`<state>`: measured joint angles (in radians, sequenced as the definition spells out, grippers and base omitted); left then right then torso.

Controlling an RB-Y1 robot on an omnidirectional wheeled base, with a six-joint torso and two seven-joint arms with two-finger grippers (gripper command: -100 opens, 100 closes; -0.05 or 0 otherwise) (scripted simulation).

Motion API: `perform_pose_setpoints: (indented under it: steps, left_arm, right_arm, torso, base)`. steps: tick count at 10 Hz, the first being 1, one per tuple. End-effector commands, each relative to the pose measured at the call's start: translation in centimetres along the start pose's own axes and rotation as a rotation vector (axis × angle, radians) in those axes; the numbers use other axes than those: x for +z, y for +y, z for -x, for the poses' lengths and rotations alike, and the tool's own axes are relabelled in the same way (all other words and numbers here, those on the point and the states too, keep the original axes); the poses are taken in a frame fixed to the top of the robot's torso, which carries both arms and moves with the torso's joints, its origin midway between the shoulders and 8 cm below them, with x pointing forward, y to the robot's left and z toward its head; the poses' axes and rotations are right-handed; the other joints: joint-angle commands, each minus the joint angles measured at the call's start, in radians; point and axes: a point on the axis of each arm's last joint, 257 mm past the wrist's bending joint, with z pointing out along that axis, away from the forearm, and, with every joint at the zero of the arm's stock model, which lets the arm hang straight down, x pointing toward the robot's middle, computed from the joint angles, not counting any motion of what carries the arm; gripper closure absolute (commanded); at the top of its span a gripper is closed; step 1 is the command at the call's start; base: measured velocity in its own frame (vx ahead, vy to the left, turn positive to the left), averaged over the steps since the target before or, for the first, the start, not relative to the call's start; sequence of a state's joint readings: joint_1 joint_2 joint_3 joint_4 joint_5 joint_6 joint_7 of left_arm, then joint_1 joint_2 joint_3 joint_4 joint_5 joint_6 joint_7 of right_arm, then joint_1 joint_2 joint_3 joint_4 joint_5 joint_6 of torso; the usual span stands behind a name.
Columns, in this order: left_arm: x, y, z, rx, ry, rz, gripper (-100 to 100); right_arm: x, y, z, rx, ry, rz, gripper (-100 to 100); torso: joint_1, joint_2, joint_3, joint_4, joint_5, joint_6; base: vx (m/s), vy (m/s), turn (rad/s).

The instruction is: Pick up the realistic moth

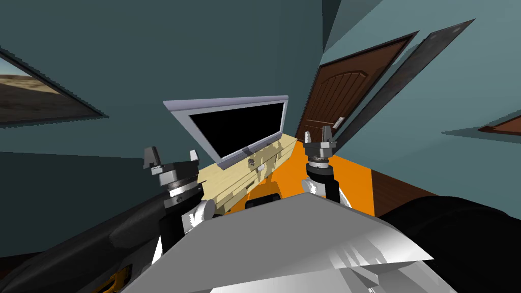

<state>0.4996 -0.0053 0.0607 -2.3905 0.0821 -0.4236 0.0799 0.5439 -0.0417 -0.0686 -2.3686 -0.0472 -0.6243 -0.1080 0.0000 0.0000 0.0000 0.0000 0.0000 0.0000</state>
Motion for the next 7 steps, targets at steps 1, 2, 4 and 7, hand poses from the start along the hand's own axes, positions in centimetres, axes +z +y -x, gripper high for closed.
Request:
perform_pose_setpoints:
  steps: [1, 2, 4, 7]
  left_arm:
    - [0.0, 1.2, -0.5, 0.014, 0.034, 0.030, -100]
    - [-0.1, 1.9, -0.7, 0.021, 0.050, 0.049, -100]
    - [-0.2, 3.9, -1.1, 0.036, 0.079, 0.099, -100]
    - [-0.9, 7.8, -1.7, 0.061, 0.119, 0.197, -100]
  right_arm:
    - [0.0, 0.0, 0.0, 0.000, 0.000, 0.000, 0]
    - [0.0, 0.0, 0.0, 0.000, 0.000, 0.000, 0]
    - [0.0, 0.0, 0.0, 0.000, 0.000, 0.000, 0]
    - [0.0, 0.0, 0.0, 0.000, 0.000, 0.000, 0]
  torso:
    - [0.000, 0.000, 0.000, 0.000, 0.000, 0.000]
    - [0.000, 0.000, 0.000, 0.000, 0.000, 0.000]
    - [-0.001, -0.001, 0.000, 0.000, 0.000, 0.000]
    - [-0.002, -0.001, -0.001, 0.000, 0.000, 0.000]
  base:
    - [0.003, -0.009, 0.017]
    - [0.005, -0.022, 0.018]
    - [0.008, -0.027, 0.015]
    - [0.015, -0.033, 0.008]
